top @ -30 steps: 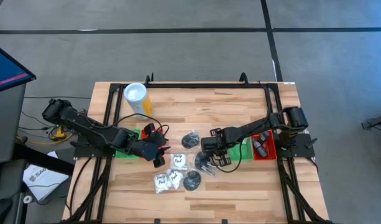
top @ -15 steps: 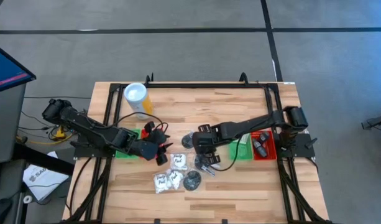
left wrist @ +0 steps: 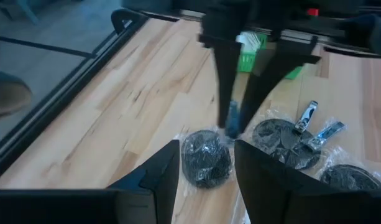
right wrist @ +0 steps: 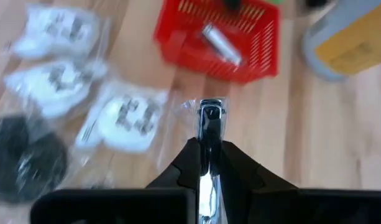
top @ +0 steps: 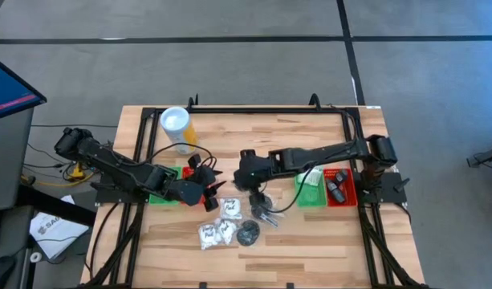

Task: Pick & Place Travel size toiletries
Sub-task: Put the silver nail cutter into the left red bin

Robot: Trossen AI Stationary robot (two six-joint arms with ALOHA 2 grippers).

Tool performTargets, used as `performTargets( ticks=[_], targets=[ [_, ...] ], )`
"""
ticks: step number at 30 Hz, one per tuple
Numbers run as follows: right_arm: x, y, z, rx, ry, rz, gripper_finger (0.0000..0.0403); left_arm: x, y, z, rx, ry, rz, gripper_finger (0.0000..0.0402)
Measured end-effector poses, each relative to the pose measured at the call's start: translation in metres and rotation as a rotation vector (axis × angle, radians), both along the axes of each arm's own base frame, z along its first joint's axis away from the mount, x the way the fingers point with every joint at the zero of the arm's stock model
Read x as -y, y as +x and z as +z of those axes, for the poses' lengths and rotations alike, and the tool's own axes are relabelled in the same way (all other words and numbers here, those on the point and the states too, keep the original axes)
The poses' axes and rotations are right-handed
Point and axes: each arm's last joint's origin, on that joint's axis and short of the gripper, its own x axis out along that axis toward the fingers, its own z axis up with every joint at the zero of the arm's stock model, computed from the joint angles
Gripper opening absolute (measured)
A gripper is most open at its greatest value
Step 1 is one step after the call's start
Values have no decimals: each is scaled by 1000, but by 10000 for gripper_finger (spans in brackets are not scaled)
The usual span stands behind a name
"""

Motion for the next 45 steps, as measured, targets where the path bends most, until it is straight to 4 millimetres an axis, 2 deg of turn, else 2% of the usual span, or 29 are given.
performTargets(
  ticks=[10,13,18,28,39,45],
  targets=[
    [16,4,13,104,40,-22,25,-1,0,0,-13,66,10,145],
    [19,4,24,170,75,3,25,-2,-2,2,-8,67,10,145],
    [23,4,29,204,103,32,25,-1,-2,2,-5,69,9,145],
    [14,8,39,305,150,121,25,-1,-2,3,8,90,35,145],
    [14,11,45,372,136,148,25,3,2,8,39,114,-22,145],
    [18,5,60,419,114,154,25,4,4,11,70,85,-45,145]
  ],
)
